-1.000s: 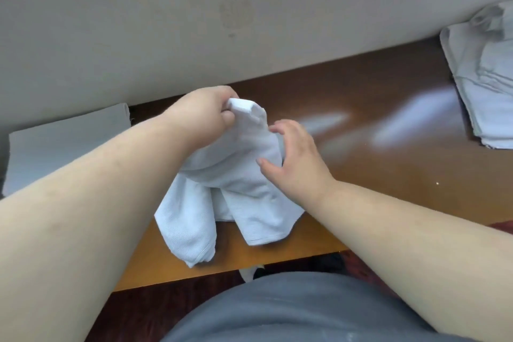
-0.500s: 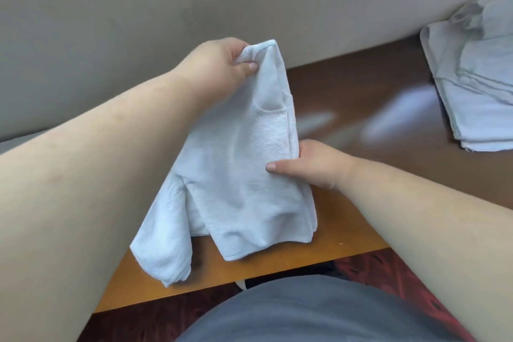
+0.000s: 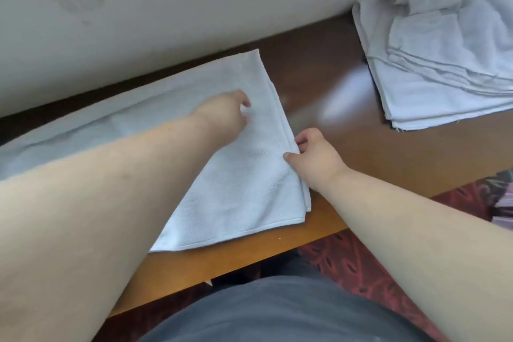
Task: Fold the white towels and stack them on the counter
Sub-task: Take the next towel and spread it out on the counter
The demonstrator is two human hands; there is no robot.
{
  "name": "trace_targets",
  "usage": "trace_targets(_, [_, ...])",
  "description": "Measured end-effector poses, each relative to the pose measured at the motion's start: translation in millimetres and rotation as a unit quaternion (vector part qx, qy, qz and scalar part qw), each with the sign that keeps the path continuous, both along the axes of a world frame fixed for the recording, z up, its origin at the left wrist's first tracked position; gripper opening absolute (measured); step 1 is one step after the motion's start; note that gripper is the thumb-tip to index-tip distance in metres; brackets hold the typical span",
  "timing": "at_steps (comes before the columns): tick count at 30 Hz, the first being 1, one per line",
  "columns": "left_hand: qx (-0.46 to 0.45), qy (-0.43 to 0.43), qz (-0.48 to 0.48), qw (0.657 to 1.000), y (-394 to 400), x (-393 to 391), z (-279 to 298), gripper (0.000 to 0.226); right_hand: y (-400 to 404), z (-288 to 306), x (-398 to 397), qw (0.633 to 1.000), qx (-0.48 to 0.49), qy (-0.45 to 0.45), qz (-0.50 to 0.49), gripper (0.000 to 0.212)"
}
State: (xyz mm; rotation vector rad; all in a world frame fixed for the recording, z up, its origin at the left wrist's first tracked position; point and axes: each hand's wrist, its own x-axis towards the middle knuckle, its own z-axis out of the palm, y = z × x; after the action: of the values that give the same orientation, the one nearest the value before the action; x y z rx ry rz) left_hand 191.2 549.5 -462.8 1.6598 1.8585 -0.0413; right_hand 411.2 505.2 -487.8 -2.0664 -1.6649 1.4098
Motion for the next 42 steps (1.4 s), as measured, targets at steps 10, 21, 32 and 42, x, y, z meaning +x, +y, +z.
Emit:
trace_targets(10, [0.044, 0.112, -0.092, 0.988, 67, 20, -9, 0.056, -24, 7, 6, 0.990, -0.032, -0.096, 0.094, 0.051])
trace_targets(21, [0.110, 0.148, -0.154, 0.971, 97, 14, -6, 0.015, -61, 6, 26, 0.996, -0.034, 0.022, 0.085, 0.023])
trace_targets(32, [0.081, 0.161, -0.029, 0.983, 116, 37, -16, 0.034, -44, 0, 55, 0.986, -0.120, -0.063, 0.095, 0.023])
trace_targets(42, [0.126, 0.032, 0.019, 0.991, 20, 38, -15, 0.052, -7, 38, 26, 0.920, 0.067, -0.218, 0.320, 0.053])
